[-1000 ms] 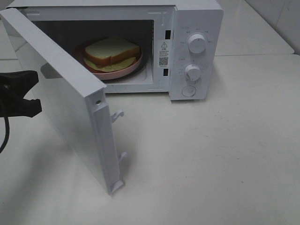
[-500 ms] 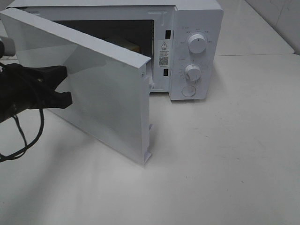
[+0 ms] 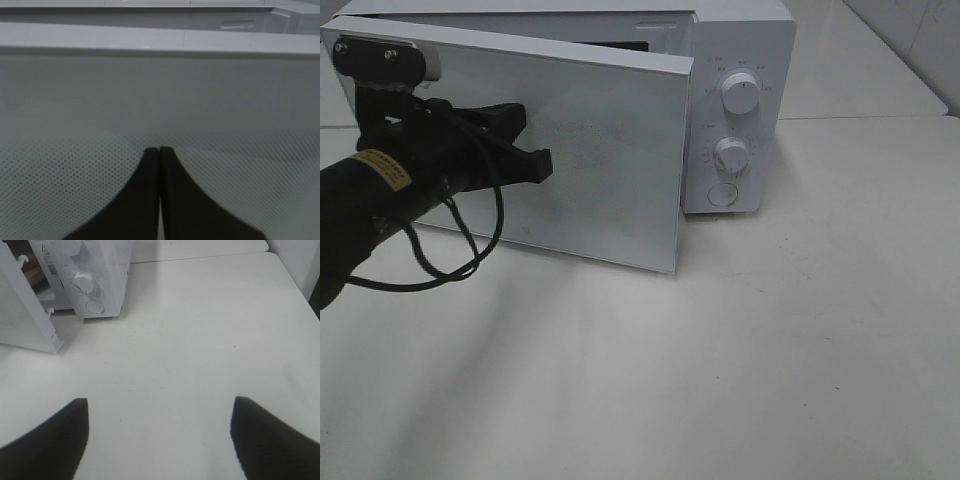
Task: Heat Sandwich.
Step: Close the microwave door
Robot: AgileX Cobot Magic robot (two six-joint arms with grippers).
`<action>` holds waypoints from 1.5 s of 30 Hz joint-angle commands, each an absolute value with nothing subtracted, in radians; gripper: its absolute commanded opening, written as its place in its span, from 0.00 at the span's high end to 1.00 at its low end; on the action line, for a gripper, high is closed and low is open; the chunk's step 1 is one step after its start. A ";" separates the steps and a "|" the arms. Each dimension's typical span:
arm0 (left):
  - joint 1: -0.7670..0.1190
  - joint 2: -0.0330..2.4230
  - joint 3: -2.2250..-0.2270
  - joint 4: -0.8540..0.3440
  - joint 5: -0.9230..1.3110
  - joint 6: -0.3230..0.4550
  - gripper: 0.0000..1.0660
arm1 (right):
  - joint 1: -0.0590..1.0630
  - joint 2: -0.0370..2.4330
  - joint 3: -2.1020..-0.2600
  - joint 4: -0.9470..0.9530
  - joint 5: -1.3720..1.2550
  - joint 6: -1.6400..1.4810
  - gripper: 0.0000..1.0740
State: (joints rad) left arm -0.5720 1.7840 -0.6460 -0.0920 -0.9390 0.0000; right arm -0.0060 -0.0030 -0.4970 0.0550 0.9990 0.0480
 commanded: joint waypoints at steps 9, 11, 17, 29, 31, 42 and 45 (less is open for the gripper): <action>-0.617 1.891 -0.829 -0.191 -0.905 0.043 1.00 | -0.011 -0.032 -0.494 0.058 0.993 0.043 0.29; -0.617 1.899 -0.845 -0.196 -0.903 0.048 1.00 | -0.011 -0.032 -0.494 0.058 0.993 0.043 0.29; -0.617 1.943 -0.946 -0.200 -0.865 0.048 1.00 | -0.011 -0.032 -0.494 0.061 0.993 0.043 0.29; -0.617 2.021 -1.099 -0.235 -0.770 0.093 1.00 | -0.011 -0.032 -0.494 0.062 0.993 0.043 0.29; -0.617 2.020 -1.095 -0.227 -0.763 0.088 1.00 | -0.011 -0.032 -0.494 0.062 0.993 0.043 0.29; -0.648 1.904 -0.951 -0.203 -0.692 0.045 1.00 | -0.011 -0.032 -0.494 0.062 0.993 0.043 0.29; -0.652 1.838 -0.910 -0.200 -0.549 0.045 1.00 | -0.011 -0.032 -0.494 0.062 0.993 0.043 0.29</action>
